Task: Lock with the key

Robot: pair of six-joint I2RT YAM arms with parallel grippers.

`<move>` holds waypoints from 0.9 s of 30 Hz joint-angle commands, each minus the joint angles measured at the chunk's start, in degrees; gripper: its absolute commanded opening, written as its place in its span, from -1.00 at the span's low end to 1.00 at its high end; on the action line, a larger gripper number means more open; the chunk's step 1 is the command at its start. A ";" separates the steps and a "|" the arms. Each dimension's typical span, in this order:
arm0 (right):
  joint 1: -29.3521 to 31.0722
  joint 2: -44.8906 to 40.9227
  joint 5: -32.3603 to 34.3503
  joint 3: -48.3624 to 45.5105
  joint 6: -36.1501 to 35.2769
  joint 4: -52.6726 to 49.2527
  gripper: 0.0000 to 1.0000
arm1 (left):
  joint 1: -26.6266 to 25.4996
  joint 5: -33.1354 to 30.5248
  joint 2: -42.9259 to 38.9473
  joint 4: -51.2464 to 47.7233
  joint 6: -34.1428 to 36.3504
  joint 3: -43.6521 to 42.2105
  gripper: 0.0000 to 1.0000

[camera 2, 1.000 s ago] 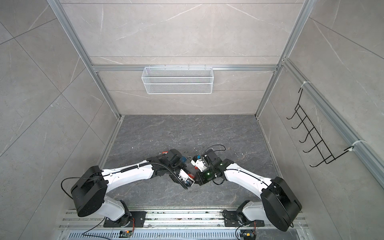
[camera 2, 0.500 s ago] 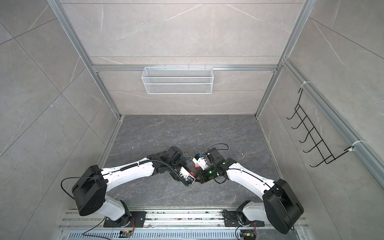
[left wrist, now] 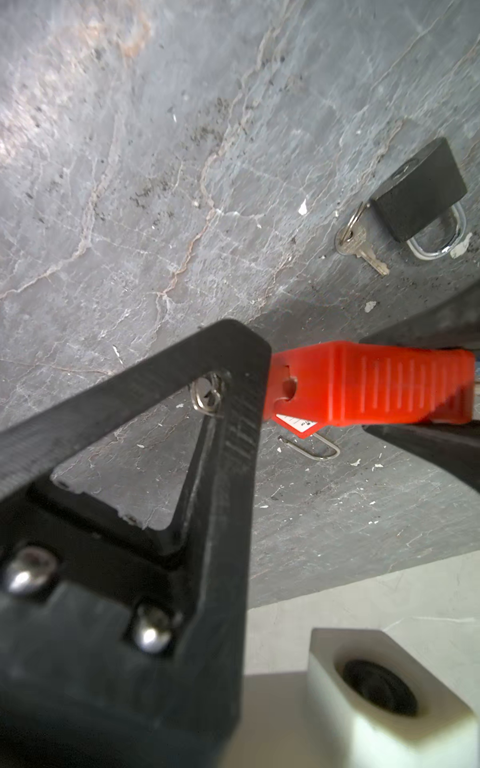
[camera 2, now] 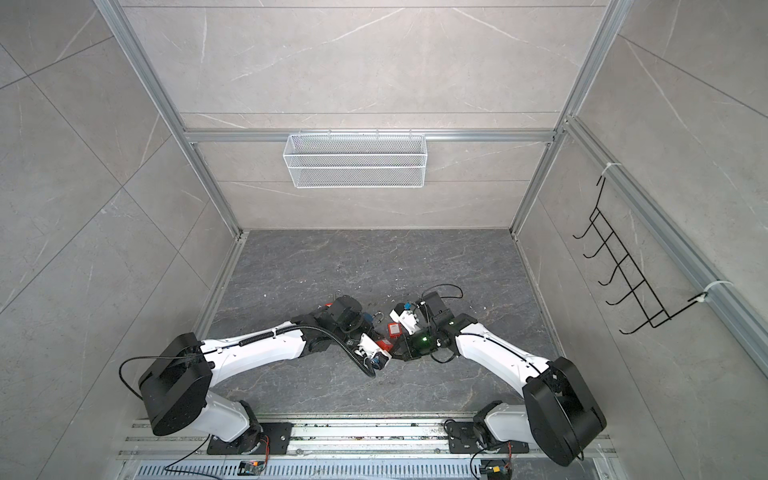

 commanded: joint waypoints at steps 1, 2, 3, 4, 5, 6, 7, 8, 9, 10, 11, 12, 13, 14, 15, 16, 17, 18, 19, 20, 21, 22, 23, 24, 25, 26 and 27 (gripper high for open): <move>-0.42 -0.24 -4.86 -0.09 2.09 -1.15 -1.00 | 1.47 -5.90 -1.37 -0.80 1.98 -0.16 -1.00; -0.46 -0.39 -4.74 0.21 2.18 -1.24 -1.00 | 1.48 -5.39 -1.54 -2.00 1.32 0.43 -1.00; -0.45 -0.46 -4.34 0.60 1.82 -1.72 -1.00 | 1.46 -4.48 -1.51 -4.17 0.09 1.75 -1.00; -0.46 -0.60 -3.40 0.98 1.07 -2.70 -1.00 | 1.47 -3.53 -1.26 -8.22 -0.97 3.69 -1.00; -0.45 -0.71 -2.41 1.41 0.34 -3.63 -0.97 | 1.47 -3.10 -0.91 -11.09 -1.40 5.12 -1.00; -0.43 -0.95 -1.15 1.73 -0.51 -4.56 -0.95 | 1.47 -2.38 -0.51 -13.84 -2.68 6.72 -1.00; -0.44 -1.24 -0.22 1.96 -1.36 -5.13 -0.94 | 1.55 -0.97 0.04 -17.71 -4.15 8.83 -1.00; -0.46 -1.51 0.63 2.17 -2.00 -5.73 -0.92 | 1.54 -0.97 0.56 -19.42 -5.36 10.18 -1.00; -0.45 -1.86 2.02 2.51 -2.71 -6.55 -0.84 | 1.50 -0.89 1.21 -21.92 -6.60 11.66 -1.00; -0.41 -2.17 3.39 2.86 -3.52 -7.45 -0.71 | 1.56 -0.57 2.23 -25.30 -7.78 13.56 -1.00; -0.46 -2.53 4.50 3.32 -4.53 -8.19 -0.65 | 1.53 -0.71 3.04 -27.23 -9.19 14.93 -1.00; -0.43 -3.10 5.73 3.59 -5.61 -8.96 -0.57 | 1.53 0.01 3.95 -30.06 -10.97 16.73 -1.00; -0.42 -3.87 7.28 3.89 -6.83 -9.57 -0.50 | 1.56 0.23 4.85 -32.38 -12.44 18.28 -1.00; -0.52 -4.74 8.82 4.13 -7.90 -10.17 -0.44 | 1.56 0.21 5.52 -33.73 -14.21 19.37 -1.00; -0.53 -5.87 10.21 4.19 -8.60 -10.16 -0.38 | 1.56 0.62 6.40 -36.04 -15.77 20.98 -1.00; -0.50 -7.24 10.84 4.01 -9.52 -9.57 -0.33 | 1.54 0.61 7.15 -37.67 -17.40 22.23 -1.00; -0.53 -8.53 11.39 3.72 -10.40 -9.03 -0.30 | 1.57 0.65 7.64 -38.78 -18.81 23.15 -1.00; -0.51 -9.91 12.27 3.34 -10.87 -8.37 -0.27 | 1.56 1.07 8.01 -40.08 -20.03 24.06 -1.00; -0.51 -10.98 13.02 3.05 -11.51 -8.12 -0.25 | 1.54 1.21 8.12 -40.35 -21.58 24.50 -1.00; -0.53 -11.82 13.39 2.90 -12.28 -7.98 -0.24 | 1.57 1.76 8.20 -40.58 -22.85 24.78 -1.00; -0.48 -12.79 13.58 2.62 -13.19 -7.71 -0.23 | 1.56 2.36 8.53 -41.81 -23.75 25.56 -1.00; -0.52 -13.63 13.46 2.19 -13.88 -7.03 -0.22 | 1.56 2.79 9.10 -43.29 -24.58 26.49 -1.00; -0.53 -14.33 13.13 1.79 -14.32 -6.11 -0.22 | 1.56 2.68 9.70 -44.26 -25.26 27.40 -1.00; -0.48 -15.10 12.22 1.24 -14.56 -4.92 -0.22 | 1.56 2.18 10.27 -45.04 -26.05 28.23 -1.00; -0.45 -15.57 11.35 0.47 -14.58 -3.48 -0.22 | 1.56 2.25 10.65 -45.33 -27.07 28.75 -1.00; -0.46 -15.75 10.85 0.00 -14.58 -2.51 -0.22 | 1.70 2.61 10.75 -45.37 -27.58 28.93 -1.00; -0.40 -15.61 10.42 -0.34 -14.49 -1.83 -0.22 | 1.65 2.90 10.67 -44.91 -27.93 28.85 -1.00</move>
